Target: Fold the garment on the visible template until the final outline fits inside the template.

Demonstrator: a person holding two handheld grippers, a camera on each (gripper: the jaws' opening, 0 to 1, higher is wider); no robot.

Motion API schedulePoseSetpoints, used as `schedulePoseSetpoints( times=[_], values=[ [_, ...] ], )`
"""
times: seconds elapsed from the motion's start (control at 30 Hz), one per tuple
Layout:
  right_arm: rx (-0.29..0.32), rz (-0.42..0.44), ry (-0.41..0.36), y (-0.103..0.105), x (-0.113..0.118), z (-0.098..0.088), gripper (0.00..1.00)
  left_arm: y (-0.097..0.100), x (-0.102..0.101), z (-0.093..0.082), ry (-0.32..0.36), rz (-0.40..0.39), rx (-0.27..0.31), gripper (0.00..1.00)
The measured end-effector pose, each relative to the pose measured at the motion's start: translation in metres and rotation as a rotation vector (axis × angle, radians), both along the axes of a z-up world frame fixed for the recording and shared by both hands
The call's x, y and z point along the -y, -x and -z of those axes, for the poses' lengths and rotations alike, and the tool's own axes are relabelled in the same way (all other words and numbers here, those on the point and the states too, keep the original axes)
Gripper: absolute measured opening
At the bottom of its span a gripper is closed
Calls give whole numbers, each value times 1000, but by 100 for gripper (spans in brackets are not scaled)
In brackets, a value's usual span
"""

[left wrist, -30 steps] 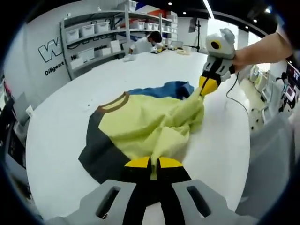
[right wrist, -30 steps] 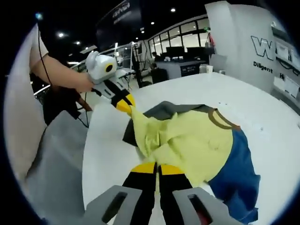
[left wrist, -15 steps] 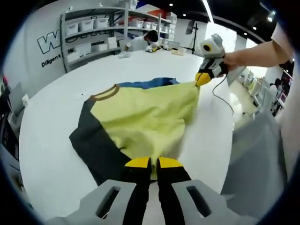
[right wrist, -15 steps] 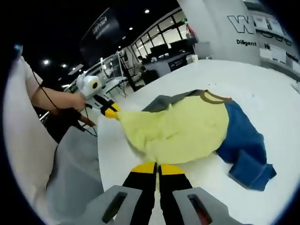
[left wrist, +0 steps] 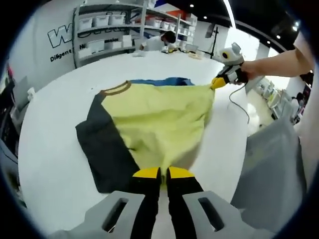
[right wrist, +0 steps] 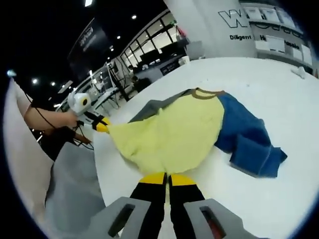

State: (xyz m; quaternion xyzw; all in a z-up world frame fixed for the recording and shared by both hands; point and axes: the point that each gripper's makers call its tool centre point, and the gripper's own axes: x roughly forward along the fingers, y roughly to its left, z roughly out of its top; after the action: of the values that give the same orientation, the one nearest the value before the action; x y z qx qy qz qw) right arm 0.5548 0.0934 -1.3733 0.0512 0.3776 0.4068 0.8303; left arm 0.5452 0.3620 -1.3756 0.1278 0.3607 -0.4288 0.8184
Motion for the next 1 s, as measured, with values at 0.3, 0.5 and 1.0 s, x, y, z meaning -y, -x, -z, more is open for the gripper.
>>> schedulePoseSetpoints(
  times=[0.3,0.5,1.0],
  values=[
    [-37,21,21,15,-2,28,24,9,2,10,-17,6,-2,9],
    [-96,21,-40,37,-12,34,28,11,-3,15,-23,-4,3,16],
    [-92,-42,-78,56,-35,31,0,32,1,45,-125,76,-12,9]
  ],
)
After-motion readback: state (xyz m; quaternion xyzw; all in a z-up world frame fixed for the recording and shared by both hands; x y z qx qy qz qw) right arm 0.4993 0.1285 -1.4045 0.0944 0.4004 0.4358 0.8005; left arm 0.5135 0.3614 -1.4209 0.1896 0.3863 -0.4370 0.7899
